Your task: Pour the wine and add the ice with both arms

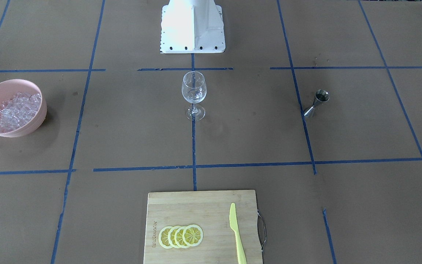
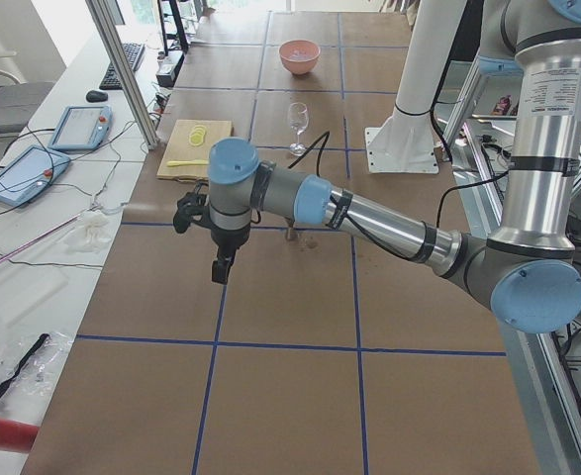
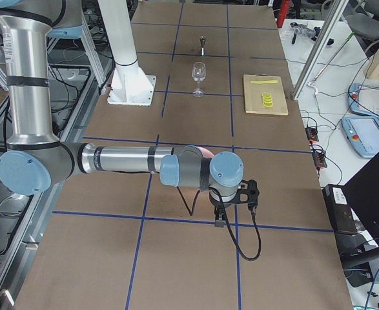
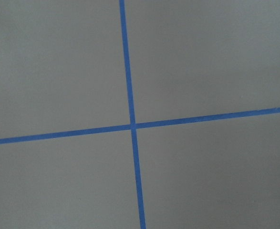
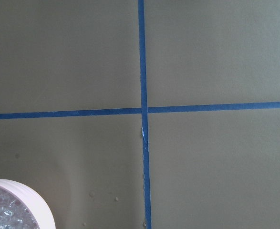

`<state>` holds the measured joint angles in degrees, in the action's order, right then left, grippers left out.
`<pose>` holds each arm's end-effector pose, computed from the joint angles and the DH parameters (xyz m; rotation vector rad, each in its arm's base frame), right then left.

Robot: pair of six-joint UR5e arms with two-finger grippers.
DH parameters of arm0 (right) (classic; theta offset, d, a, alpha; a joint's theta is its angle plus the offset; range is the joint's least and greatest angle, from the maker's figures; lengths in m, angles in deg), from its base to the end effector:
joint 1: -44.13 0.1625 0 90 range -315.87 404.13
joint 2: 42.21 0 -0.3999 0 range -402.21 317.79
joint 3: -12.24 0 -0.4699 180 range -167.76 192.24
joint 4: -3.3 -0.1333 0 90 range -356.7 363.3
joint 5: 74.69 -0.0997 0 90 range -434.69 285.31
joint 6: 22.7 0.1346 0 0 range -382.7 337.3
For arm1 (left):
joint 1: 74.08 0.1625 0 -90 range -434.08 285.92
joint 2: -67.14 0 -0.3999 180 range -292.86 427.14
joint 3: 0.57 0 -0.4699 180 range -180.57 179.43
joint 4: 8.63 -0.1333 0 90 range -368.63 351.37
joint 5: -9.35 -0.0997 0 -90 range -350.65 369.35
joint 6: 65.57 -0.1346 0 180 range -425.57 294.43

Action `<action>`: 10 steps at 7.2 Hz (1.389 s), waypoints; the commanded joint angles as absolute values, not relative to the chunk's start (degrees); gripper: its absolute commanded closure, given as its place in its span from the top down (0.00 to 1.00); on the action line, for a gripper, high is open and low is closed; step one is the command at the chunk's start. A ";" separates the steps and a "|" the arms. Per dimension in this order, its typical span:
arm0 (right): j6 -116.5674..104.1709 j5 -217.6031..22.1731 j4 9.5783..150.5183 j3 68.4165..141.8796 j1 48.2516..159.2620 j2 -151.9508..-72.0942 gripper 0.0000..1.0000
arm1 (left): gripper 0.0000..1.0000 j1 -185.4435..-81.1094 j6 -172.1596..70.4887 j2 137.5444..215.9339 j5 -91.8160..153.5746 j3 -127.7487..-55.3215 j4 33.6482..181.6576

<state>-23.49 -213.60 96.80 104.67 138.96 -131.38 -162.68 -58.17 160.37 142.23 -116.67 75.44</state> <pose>0.0801 -0.5695 0.6245 0.0379 -0.8530 0.0680 -0.0279 -0.5637 0.3825 0.3310 0.7647 0.0542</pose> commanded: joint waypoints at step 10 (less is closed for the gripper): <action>-22.61 -214.44 97.25 110.94 137.90 -131.95 1.00 | 1.00 -107.91 4.95 136.67 93.29 -138.12 111.34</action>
